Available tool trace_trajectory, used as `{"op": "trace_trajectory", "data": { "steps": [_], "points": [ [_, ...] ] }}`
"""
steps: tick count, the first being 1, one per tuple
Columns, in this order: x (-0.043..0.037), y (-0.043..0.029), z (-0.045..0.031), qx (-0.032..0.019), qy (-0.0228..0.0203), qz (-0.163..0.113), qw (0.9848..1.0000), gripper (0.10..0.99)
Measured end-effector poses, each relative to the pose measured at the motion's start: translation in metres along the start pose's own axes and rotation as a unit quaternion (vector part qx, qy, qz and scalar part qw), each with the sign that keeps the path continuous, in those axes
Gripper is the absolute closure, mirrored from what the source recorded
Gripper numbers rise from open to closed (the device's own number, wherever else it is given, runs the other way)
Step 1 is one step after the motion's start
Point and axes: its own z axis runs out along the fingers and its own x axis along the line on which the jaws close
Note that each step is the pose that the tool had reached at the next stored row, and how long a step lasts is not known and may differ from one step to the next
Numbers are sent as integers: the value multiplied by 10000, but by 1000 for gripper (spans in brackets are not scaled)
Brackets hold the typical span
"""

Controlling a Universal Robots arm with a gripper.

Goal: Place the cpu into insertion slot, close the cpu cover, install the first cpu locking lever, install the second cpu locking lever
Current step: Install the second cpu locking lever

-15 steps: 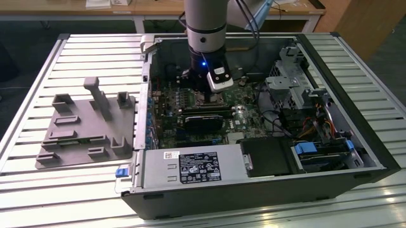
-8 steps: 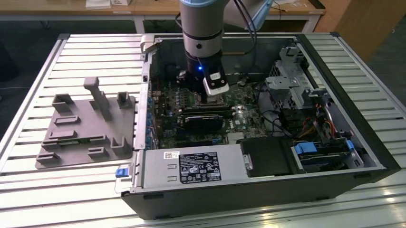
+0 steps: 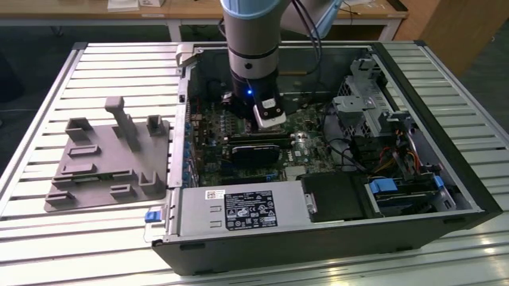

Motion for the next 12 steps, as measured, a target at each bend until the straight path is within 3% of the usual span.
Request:
{"op": "trace_trajectory", "data": {
  "steps": [12],
  "points": [
    [46,-144,62,-296,90,25,9995,984]
  ]
}}
